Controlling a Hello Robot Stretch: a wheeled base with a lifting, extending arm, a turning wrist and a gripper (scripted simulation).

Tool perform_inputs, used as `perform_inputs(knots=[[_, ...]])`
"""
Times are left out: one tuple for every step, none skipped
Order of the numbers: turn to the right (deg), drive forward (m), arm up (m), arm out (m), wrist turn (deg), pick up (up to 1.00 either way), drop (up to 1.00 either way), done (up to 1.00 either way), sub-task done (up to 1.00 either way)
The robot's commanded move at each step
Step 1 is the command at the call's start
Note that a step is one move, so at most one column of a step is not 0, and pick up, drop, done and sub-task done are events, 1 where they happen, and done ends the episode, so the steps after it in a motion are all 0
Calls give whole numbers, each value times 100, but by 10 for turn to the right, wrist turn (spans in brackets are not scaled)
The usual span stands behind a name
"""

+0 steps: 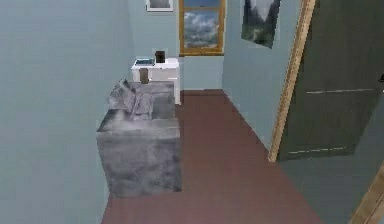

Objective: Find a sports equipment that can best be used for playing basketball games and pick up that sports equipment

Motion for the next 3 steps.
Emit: perform_inputs(knots=[[270,0,0,0,0,0,0,0,0],[0,100,0,0,0,0,0,0,0],[240,0,0,0,0,0,0,0,0]])
